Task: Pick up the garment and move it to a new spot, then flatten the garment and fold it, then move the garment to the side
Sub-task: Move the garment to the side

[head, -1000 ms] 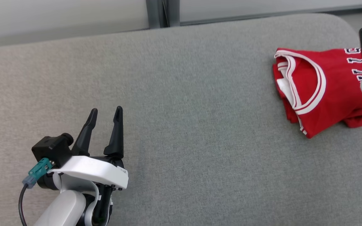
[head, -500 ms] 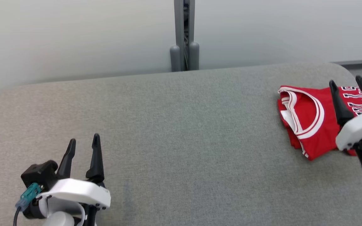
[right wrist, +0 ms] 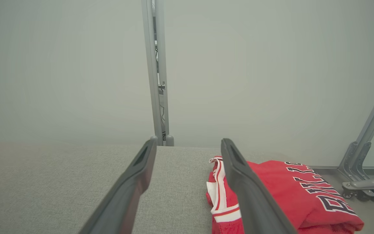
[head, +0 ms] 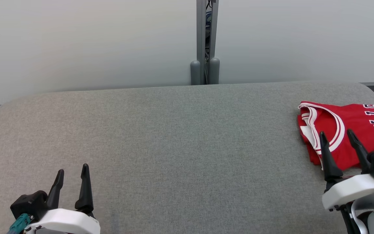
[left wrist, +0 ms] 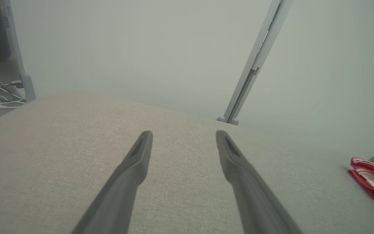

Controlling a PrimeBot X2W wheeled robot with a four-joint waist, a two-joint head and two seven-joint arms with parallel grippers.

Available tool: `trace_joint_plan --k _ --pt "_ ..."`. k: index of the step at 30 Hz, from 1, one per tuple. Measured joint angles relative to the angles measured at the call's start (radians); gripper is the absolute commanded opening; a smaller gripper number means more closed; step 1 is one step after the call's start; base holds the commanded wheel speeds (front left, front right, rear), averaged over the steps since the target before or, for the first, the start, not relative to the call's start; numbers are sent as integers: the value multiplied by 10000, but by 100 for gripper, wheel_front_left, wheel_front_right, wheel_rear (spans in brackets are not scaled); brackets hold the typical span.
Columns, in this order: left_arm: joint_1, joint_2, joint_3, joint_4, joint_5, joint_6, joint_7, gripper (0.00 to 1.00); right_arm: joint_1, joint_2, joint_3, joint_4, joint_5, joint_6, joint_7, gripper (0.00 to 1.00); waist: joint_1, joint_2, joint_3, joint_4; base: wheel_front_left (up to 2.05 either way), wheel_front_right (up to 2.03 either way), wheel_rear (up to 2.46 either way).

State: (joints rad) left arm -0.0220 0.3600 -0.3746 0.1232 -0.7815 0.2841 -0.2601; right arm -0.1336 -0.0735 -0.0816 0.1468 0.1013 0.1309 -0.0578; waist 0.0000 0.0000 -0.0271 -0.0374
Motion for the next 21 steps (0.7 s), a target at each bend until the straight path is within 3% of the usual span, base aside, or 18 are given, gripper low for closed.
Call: trace_joint_plan --k 7,21 --pt "99 40 69 215 288 -136 0 100 844 217 -165 -485 -50 0 42 100 0 0 -58 106 0 0 0" --pt "90 -81 -178 667 617 -230 -2 100 1275 238 368 -261 736 0 -255 100 0 0 -213 130 0 0 0"
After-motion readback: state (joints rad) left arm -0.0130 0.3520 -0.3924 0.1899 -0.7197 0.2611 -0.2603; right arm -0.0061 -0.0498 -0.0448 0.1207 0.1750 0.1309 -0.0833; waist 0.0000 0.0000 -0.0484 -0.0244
